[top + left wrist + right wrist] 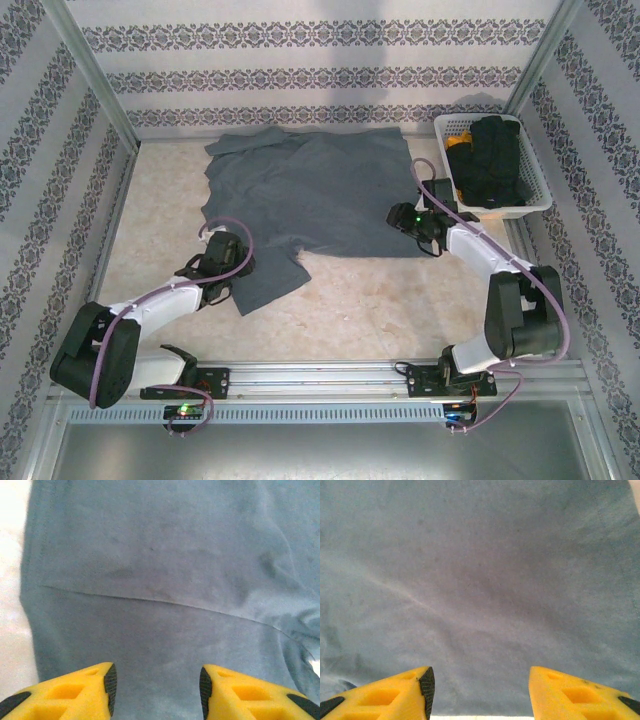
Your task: Fold and stack the t-shirts
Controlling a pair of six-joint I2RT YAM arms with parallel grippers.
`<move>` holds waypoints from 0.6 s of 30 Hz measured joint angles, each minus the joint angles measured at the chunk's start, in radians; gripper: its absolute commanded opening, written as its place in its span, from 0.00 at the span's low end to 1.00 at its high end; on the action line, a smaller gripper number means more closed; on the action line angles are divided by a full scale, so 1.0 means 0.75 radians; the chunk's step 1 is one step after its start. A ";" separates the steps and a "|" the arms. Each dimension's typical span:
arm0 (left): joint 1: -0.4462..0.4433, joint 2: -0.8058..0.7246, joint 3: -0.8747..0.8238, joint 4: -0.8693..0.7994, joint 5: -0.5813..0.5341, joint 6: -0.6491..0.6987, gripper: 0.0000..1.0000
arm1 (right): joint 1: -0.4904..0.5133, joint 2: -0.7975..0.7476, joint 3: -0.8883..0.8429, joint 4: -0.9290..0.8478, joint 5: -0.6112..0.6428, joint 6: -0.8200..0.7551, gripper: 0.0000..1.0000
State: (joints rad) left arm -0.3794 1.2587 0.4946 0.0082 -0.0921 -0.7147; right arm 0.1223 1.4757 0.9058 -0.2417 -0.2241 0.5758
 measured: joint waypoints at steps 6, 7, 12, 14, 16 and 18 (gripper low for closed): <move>-0.069 -0.122 -0.022 -0.111 0.088 -0.053 0.48 | 0.014 -0.049 -0.039 -0.036 0.023 -0.011 0.51; -0.086 -0.136 -0.026 -0.137 0.101 -0.064 0.48 | 0.026 -0.049 -0.039 -0.048 0.030 -0.017 0.51; -0.123 -0.184 -0.029 -0.325 0.148 -0.123 0.48 | 0.122 0.004 -0.003 -0.107 0.036 -0.045 0.51; -0.123 -0.204 -0.028 -0.411 0.147 -0.155 0.49 | 0.145 0.015 -0.002 -0.116 0.039 -0.044 0.52; -0.124 -0.238 -0.028 -0.508 0.144 -0.195 0.50 | 0.155 0.016 -0.002 -0.122 0.043 -0.043 0.52; -0.124 -0.288 -0.036 -0.573 0.143 -0.242 0.51 | 0.154 0.016 -0.002 -0.123 0.045 -0.040 0.53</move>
State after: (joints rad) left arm -0.4721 1.0424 0.4675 -0.4213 0.0154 -0.8963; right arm 0.2379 1.4876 0.9043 -0.3340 -0.1905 0.5457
